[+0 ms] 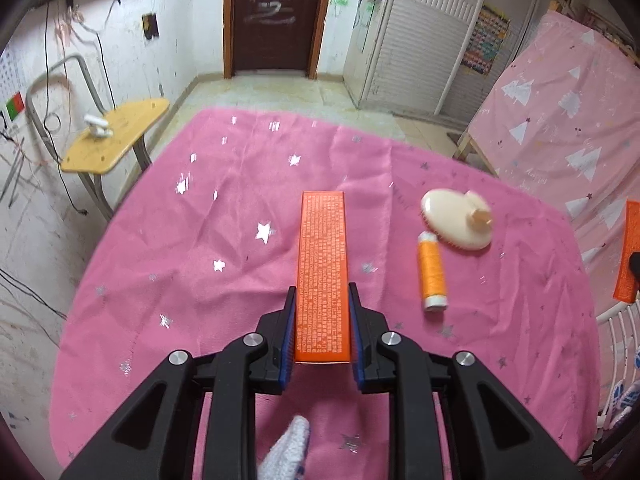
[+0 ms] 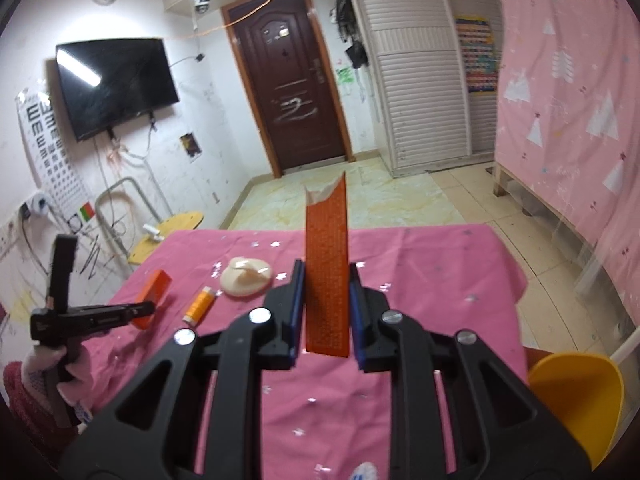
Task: Collect trash
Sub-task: 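Carry both orange boxes to the yellow bin and release them, then move both open tools back over the table toward the spool and cream lid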
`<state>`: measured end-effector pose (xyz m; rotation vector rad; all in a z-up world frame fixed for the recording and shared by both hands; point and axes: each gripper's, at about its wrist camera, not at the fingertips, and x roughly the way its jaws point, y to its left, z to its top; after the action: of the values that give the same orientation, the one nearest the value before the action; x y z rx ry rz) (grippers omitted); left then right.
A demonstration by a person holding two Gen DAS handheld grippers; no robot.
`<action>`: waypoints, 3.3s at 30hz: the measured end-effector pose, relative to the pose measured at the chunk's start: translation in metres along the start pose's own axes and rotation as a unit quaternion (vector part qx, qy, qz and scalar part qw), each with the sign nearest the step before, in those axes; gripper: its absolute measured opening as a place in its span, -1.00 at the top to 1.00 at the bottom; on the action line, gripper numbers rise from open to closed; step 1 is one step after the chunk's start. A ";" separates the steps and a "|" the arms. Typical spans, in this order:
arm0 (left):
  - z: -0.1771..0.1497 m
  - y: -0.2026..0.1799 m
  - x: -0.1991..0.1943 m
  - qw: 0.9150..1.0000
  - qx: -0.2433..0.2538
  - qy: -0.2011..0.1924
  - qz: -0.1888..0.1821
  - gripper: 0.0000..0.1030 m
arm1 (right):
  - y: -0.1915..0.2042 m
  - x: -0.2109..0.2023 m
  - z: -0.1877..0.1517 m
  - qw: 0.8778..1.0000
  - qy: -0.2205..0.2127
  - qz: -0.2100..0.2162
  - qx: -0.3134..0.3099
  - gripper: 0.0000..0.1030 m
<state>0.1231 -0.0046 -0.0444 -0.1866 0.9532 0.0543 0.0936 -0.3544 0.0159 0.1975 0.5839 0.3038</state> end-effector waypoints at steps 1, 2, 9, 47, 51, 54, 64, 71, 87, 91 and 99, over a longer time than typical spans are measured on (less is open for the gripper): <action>0.002 -0.002 -0.005 1.000 0.003 -0.006 -0.001 0.72 | -0.005 -0.003 0.000 1.000 -0.004 -0.004 0.005 0.63; 0.003 -0.005 -0.010 1.000 0.006 -0.011 -0.003 0.72 | -0.011 -0.006 0.000 1.000 -0.006 -0.006 0.008 0.63; 0.004 -0.036 -0.037 0.999 0.030 -0.031 -0.022 0.72 | -0.052 -0.034 -0.008 0.998 -0.034 -0.044 0.041 0.63; -0.082 -0.350 -0.097 0.919 0.309 -0.008 -0.246 0.72 | -0.232 -0.153 -0.086 0.941 -0.128 -0.219 0.223 -0.11; -0.092 -0.382 -0.087 0.910 0.327 0.005 -0.253 0.72 | -0.240 -0.158 -0.087 0.937 -0.139 -0.217 0.236 -0.24; -0.097 -0.398 -0.079 0.908 0.330 0.017 -0.258 0.72 | -0.244 -0.165 -0.088 0.935 -0.147 -0.215 0.242 -0.26; -0.107 -0.433 -0.056 0.902 0.333 0.049 -0.271 0.41 | -0.249 -0.173 -0.090 0.932 -0.157 -0.210 0.249 -0.26; -0.100 -0.418 -0.049 0.912 0.315 0.052 -0.257 0.39 | -0.243 -0.166 -0.087 0.937 -0.150 -0.204 0.242 -0.26; -0.077 -0.358 -0.089 0.927 0.289 -0.002 -0.238 0.31 | -0.193 -0.150 -0.072 0.958 -0.140 -0.177 0.179 -0.47; -0.069 -0.336 -0.099 0.932 0.279 -0.018 -0.229 0.23 | -0.178 -0.139 -0.067 0.964 -0.129 -0.166 0.165 -0.47; -0.045 -0.287 -0.110 0.948 0.242 -0.045 -0.201 0.10 | -0.148 -0.118 -0.054 0.975 -0.108 -0.143 0.135 -0.47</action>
<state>0.0600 -0.2911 0.0586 0.0791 0.7963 -0.5402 0.0027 -0.5277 -0.0071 0.3993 0.4293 -0.0778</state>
